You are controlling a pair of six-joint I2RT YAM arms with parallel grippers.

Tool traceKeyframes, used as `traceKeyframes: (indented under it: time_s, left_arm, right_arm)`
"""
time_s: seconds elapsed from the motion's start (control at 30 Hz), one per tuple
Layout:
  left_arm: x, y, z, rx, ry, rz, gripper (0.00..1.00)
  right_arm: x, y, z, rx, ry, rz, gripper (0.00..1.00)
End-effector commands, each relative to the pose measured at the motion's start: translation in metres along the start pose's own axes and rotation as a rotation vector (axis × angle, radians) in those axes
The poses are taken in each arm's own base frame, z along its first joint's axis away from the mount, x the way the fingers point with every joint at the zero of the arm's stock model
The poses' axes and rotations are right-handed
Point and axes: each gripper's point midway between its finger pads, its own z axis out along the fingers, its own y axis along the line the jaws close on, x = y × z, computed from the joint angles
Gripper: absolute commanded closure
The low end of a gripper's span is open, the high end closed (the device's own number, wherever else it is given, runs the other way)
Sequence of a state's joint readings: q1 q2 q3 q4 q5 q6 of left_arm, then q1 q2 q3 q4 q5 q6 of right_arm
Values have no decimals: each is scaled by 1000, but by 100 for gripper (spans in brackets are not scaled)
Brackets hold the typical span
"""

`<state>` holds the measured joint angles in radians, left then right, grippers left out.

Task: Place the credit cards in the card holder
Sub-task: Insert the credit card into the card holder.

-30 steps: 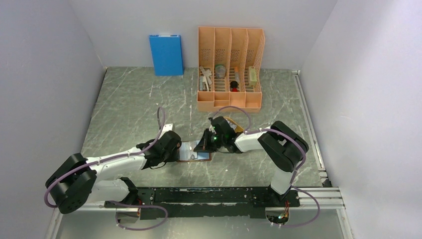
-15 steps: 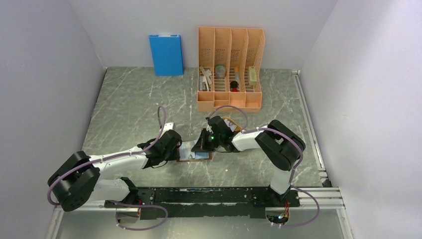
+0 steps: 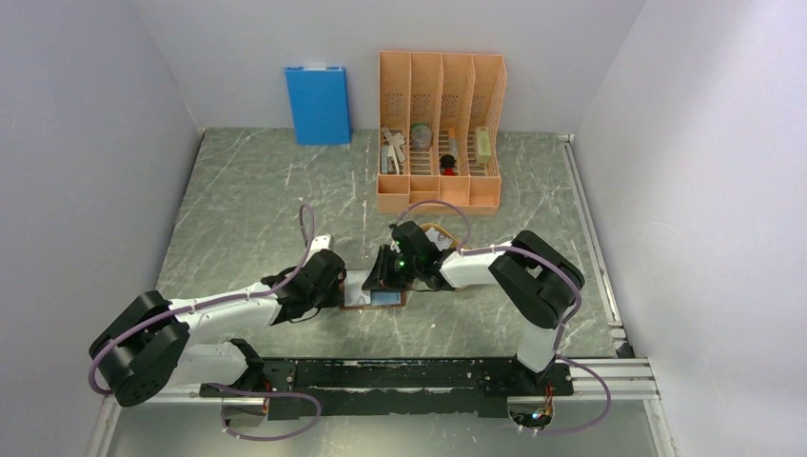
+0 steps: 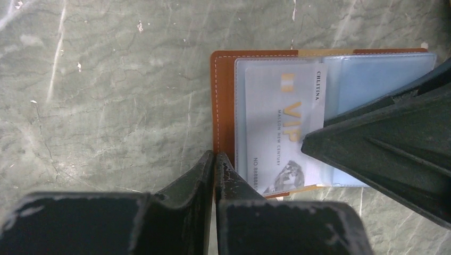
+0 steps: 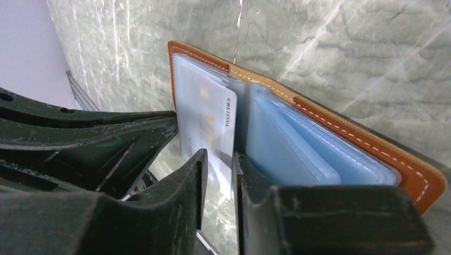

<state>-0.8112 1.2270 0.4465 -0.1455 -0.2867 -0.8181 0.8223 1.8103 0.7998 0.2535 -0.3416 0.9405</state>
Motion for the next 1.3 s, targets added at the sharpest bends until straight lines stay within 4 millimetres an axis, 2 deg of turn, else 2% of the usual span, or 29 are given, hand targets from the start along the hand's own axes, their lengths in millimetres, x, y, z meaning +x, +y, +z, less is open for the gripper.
traceKeyframes:
  time_s: [0.0,0.13,0.23,0.63,0.93,1.07,1.27]
  left_arm:
    - [18,14,1,-27,57,14,91]
    - [17,13,0,-21,54,11,91]
    - [18,11,0,-15,56,12,91]
    - [21,3,2,29,69,8,92]
    - [17,0,0,42,62,9,92]
    - [12,4,-4,18,44,8,92]
    - [1,13,-13,-27,0,1,90]
  right_arm:
    - [9,-17,-8,89,6,-7,68]
    - [7,-15,-10,86,1,-8,60]
    - [7,-14,-8,81,4,-12,59]
    - [10,3,-1,29,26,-32,63]
    - [15,15,4,11,47,-66,63]
    - [12,13,-5,46,25,-80,60]
    - [-5,15,-33,135,-53,-126,43]
